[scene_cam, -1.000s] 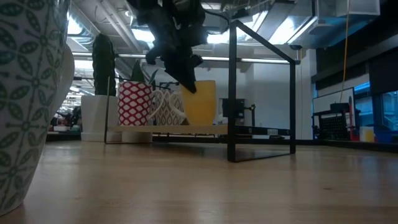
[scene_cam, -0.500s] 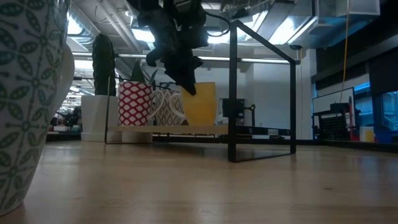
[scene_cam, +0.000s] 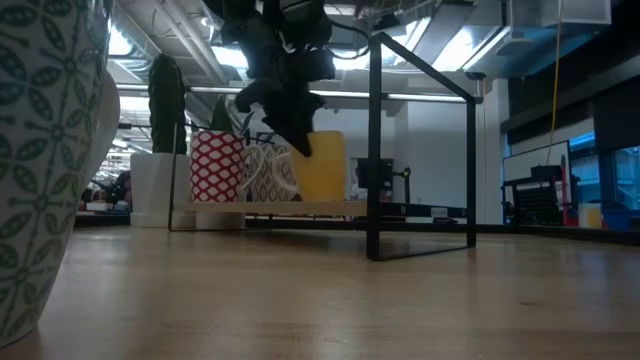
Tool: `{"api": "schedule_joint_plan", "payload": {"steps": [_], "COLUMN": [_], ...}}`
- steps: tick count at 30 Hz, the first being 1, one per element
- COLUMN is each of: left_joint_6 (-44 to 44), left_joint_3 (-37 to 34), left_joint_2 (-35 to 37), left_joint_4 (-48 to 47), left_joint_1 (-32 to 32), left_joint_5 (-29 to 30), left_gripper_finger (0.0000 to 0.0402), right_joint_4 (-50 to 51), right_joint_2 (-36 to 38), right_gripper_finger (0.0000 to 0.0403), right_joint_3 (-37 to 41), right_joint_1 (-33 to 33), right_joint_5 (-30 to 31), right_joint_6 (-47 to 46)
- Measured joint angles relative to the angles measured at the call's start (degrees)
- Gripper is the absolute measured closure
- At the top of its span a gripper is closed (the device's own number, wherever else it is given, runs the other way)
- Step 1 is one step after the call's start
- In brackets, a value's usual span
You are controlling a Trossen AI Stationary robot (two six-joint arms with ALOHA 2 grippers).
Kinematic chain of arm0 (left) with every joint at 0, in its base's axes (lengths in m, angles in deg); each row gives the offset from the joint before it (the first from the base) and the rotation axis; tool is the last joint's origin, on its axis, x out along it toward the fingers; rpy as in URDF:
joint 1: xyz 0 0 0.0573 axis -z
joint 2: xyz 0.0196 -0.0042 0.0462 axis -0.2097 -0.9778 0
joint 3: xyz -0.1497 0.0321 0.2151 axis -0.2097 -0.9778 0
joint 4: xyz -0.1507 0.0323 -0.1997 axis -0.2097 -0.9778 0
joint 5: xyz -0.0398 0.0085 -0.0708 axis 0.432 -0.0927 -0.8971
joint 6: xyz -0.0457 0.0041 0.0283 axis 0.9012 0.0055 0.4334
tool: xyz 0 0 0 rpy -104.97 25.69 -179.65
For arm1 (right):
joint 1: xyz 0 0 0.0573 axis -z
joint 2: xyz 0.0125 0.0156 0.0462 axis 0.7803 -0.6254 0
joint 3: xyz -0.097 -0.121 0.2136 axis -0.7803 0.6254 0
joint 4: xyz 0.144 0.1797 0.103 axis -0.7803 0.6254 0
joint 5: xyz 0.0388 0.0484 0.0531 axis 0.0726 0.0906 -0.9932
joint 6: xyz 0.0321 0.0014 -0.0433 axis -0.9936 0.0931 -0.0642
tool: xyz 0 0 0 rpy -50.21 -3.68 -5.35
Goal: Place coffee mugs
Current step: Put the yellow mug on the shelf, then put the orange mug on the shelf
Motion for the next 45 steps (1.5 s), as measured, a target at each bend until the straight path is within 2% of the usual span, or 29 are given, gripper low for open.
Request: {"api": "schedule_joint_plan", "payload": {"steps": [4, 13, 23, 25, 29, 33, 36, 40, 45], "left_joint_6": [-0.1, -1.3, 2.1, 6.3, 18.5, 32.3, 46.8, 66.5, 85.8], "left_joint_3": [0.4, 6.2, 20.1, 23.4, 29.9, 31.4, 28.7, 21.1, 9.9], "left_joint_2": [0.0, 0.0, 0.0, 0.0, 1.4, 6.5, 11.0, 16.0, 17.3], "left_joint_4": [0.4, -1.8, -15.9, -23.0, -37.2, -44.2, -46.0, -45.9, -45.2], "left_joint_1": [0.3, 0.5, 2.4, 3.7, 7.3, 15.5, 23.4, 35.2, 46.7], "left_joint_5": [0.5, 2.0, 4.4, 4.5, 0.1, 0.6, 4.8, 13.9, 20.9], "left_gripper_finger": [0.0305, 0.0295, 0.0295, 0.0295, 0.0295, 0.0297, 0.0298, 0.0298, 0.0298], "right_joint_4": [0.2, 0.2, 0.2, 0.2, 0.2, 0.1, 0.1, 0.1, 0.1], "right_joint_2": [0.0, 0.0, 0.0, 0.0, 0.0, 0.0, 0.0, 0.0, 0.0], "right_gripper_finger": [0.0207, 0.0207, 0.0207, 0.0207, 0.0207, 0.0207, 0.0207, 0.0207, 0.0207], "right_joint_3": [0.0, 0.0, 0.0, 0.0, 0.0, 0.0, 0.0, 0.0, 0.0], "right_joint_1": [0.0, 0.0, 0.0, 0.0, 0.0, 0.0, 0.0, 0.0, 0.0], "right_joint_5": [0.0, 0.0, 0.0, 0.0, -0.5, -1.0, -1.1, -1.5, -1.5], "right_joint_6": [0.0, 0.2, 1.7, 1.7, 3.2, 4.6, 4.8, 5.2, 6.0]}}
